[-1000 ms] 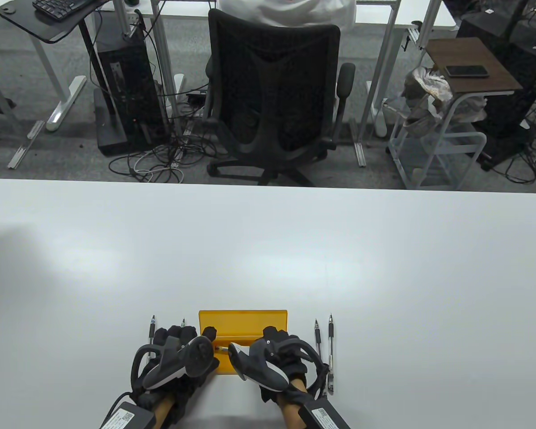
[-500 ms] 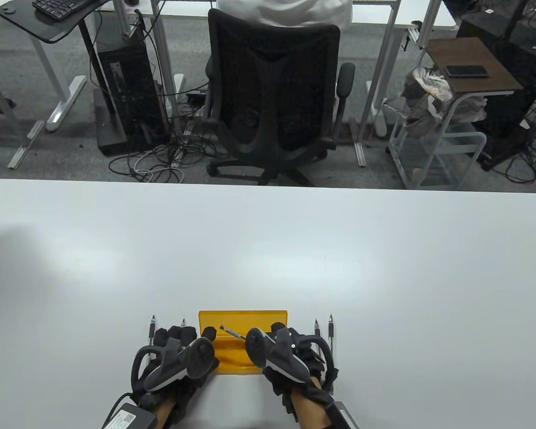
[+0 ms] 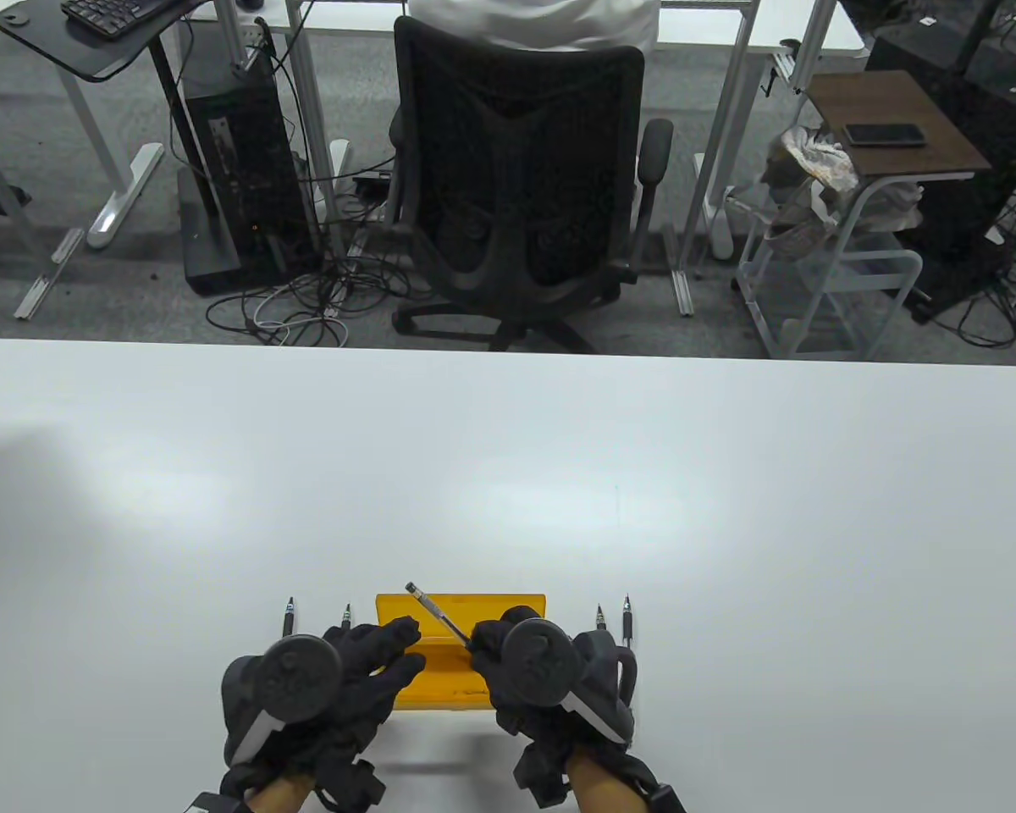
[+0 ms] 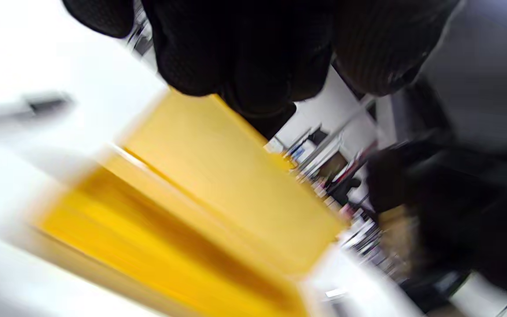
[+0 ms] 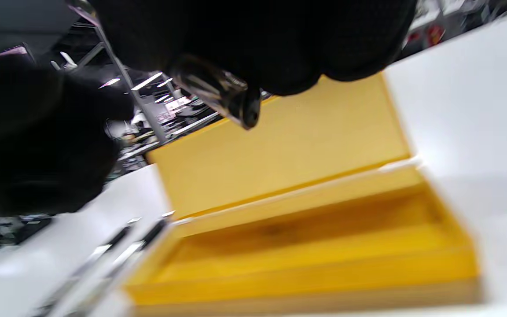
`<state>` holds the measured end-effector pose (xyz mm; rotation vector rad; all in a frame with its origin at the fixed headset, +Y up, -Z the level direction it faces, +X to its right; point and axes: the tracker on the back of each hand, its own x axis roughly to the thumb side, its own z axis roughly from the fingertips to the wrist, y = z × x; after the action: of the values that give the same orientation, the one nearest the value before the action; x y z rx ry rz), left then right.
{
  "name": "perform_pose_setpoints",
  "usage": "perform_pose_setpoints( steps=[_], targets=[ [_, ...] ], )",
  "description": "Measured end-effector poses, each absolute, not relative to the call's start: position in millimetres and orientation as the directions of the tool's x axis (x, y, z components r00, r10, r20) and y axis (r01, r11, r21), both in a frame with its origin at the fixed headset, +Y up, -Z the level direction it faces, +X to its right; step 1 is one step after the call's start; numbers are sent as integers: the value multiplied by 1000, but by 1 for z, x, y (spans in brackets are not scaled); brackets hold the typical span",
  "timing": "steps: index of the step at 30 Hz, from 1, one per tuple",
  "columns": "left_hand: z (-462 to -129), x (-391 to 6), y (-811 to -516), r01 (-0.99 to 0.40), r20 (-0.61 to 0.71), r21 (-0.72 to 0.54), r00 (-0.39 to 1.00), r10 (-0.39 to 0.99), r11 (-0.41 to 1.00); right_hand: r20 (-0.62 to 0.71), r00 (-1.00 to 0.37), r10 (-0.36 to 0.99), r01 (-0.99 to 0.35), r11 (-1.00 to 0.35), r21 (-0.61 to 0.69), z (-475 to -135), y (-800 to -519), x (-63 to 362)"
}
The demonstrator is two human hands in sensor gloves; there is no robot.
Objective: Cap pen on the opposite end
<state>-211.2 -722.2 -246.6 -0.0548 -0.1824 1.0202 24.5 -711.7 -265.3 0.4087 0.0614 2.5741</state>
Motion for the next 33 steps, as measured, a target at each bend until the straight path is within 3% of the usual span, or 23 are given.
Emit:
perform_pose_setpoints(
  steps=[3,9,15,20,23,25,27,28,33],
  targets=[
    [-243,-212,-723,-958,37,-135,250,967,253,310,-776,549,-502,-836,223,-259,-713,11],
    [-247,-210,-726,-944,63,-224,235,970,243,286,-730,620,-546,-782,302,-259,-711,10],
    [-247,-217,-716,-965,154,-138,202,967,224,155,-511,845,-701,-515,494,-265,-716,12],
    [-247,-231,-718,-992,116,-93,77,990,88,93,-491,866,-742,-472,476,-266,-718,14],
    [-248,-227,-717,-983,98,-186,-17,995,1,115,-488,865,-793,-495,356,-264,-716,17],
    [-245,-221,-711,-969,147,-228,65,987,98,142,-529,837,-770,-543,335,-265,-717,17],
    [-241,-218,-704,-956,217,-67,265,939,285,163,-547,821,-726,-563,396,-265,-720,15],
    [-242,-219,-703,-940,248,-58,312,917,335,171,-543,822,-722,-560,407,-264,-721,15],
    [-247,-224,-708,-965,176,-55,245,953,258,211,-566,797,-720,-603,344,-262,-713,11]
  ],
)
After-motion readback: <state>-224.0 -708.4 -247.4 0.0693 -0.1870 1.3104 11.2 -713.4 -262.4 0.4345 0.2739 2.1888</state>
